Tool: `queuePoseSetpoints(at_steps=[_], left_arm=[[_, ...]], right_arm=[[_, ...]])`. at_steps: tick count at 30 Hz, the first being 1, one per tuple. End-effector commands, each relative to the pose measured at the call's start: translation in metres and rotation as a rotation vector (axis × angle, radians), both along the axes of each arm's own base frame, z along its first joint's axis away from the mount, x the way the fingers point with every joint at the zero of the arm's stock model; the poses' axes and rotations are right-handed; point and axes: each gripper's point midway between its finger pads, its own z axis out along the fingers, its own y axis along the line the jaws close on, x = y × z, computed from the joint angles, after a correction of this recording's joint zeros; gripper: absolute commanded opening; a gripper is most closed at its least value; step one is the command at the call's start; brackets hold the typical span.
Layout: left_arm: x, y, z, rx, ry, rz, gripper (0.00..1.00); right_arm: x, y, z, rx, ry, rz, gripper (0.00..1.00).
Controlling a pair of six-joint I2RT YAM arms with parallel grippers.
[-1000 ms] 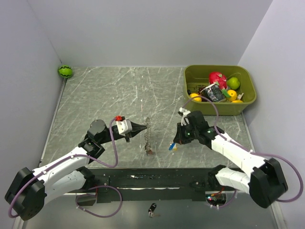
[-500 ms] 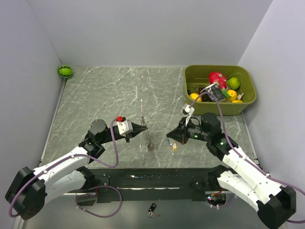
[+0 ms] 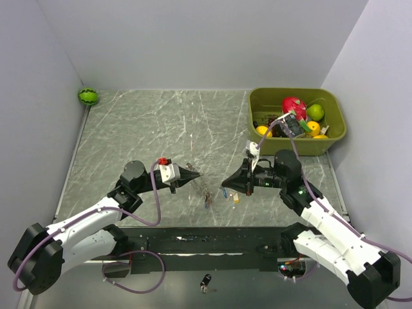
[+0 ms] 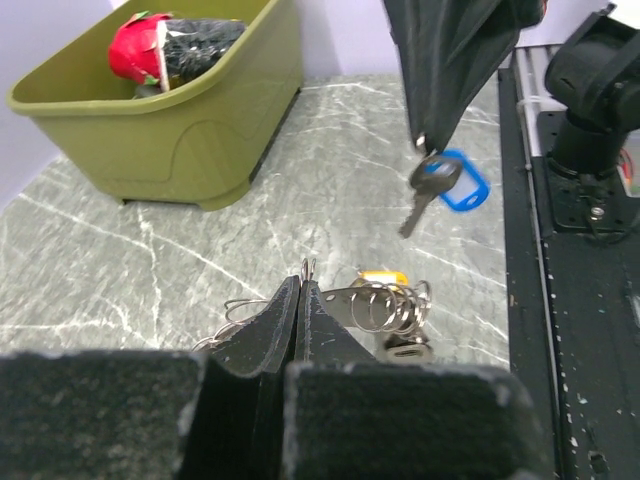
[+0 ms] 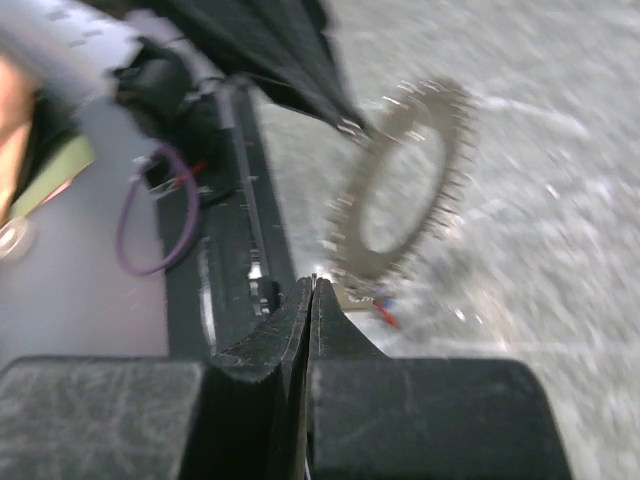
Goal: Put the keys on the keyring
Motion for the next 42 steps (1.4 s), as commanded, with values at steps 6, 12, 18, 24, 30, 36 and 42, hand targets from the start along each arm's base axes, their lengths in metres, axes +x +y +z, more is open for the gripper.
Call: queuePoseSetpoints(at_steps=[6,12,18,24,30,36,42], left_arm=[[-0.024,-0.008,0.044,-0.094,-0.170,-0.166,0.01],[-0.024,-0.009,0.045,-0.080,-0.166,-0.174,0.01],[-0.023,-0.011,0.047,-0.085,-0.157,-0.175,0.01],[-0.015,-0.015,0.045,-0.065,-0.136,-0.163,0.01],[0.005,-0.022,0.050,-0.077,-0.040,-0.096,0.01],[0.026,-0.034,0.025,0.074,0.135,-0.053,0.01],[0.034,-0.036,0.020,0.128,0.203,-0.024,0.01]], right_arm=[[-0.032,0.006,0.036,0.108,-0.113,0.293,0.00],[-0.022,0.003,0.033,0.089,-0.101,0.243,0.00],[-0.004,-0.001,0.033,0.050,-0.106,0.136,0.00],[0.019,-0.009,0.030,0.029,-0.144,-0.021,0.00],[0.034,-0.012,0.029,0.004,-0.151,-0.095,0.00],[0.041,-0.007,0.024,-0.005,-0.162,-0.068,0.00],[0.049,-0.002,0.029,-0.007,-0.191,-0.045,0.00]])
